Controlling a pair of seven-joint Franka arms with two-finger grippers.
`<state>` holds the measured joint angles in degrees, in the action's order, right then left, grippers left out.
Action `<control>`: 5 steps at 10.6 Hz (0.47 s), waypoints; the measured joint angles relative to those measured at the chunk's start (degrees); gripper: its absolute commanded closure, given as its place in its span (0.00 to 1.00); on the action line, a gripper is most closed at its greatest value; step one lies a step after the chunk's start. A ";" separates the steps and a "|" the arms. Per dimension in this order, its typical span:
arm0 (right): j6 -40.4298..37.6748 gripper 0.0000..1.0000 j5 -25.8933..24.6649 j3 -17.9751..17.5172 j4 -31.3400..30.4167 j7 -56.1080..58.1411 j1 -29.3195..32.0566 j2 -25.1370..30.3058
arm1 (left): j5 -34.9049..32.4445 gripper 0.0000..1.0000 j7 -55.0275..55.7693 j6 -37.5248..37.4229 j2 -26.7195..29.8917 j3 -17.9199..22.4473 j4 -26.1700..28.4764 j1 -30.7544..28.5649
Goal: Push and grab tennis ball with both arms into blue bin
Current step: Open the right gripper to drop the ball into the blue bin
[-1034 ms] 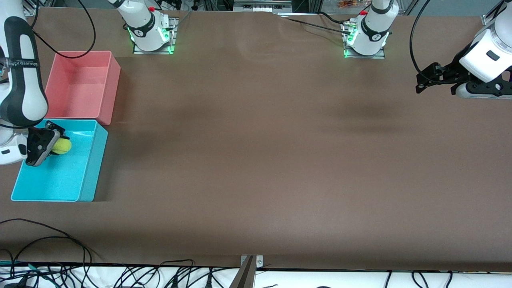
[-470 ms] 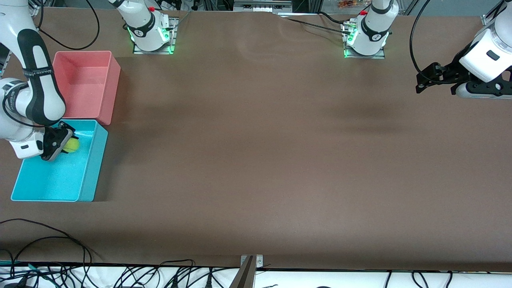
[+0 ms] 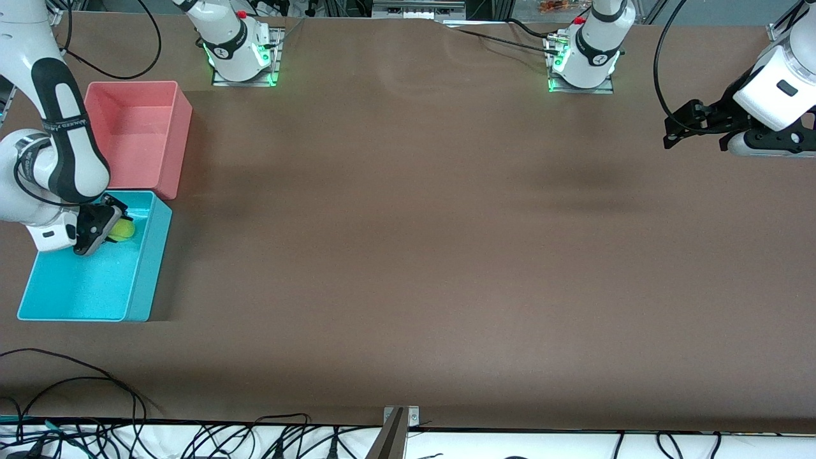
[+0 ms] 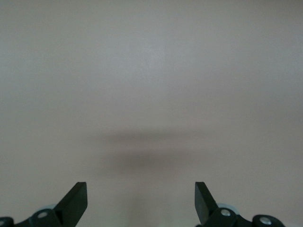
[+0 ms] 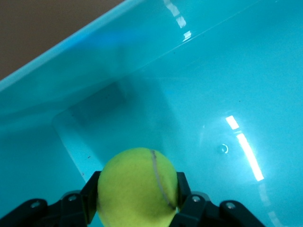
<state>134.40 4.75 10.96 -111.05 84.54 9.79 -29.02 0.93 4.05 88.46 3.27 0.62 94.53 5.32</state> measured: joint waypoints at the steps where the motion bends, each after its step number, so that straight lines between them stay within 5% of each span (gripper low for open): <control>1: 0.37 0.19 0.09 -0.05 0.00 0.00 0.00 -0.40 | 0.00 0.00 0.00 0.00 0.00 0.00 0.00 0.00; 5: 0.48 0.00 0.90 -0.28 0.97 0.02 -0.04 -0.46 | 0.00 0.00 0.00 0.00 0.00 -0.04 -0.04 0.00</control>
<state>134.88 5.65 10.69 -110.08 84.56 9.75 -29.48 0.93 4.05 88.46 3.27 0.58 94.50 5.32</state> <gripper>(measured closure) 0.119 0.000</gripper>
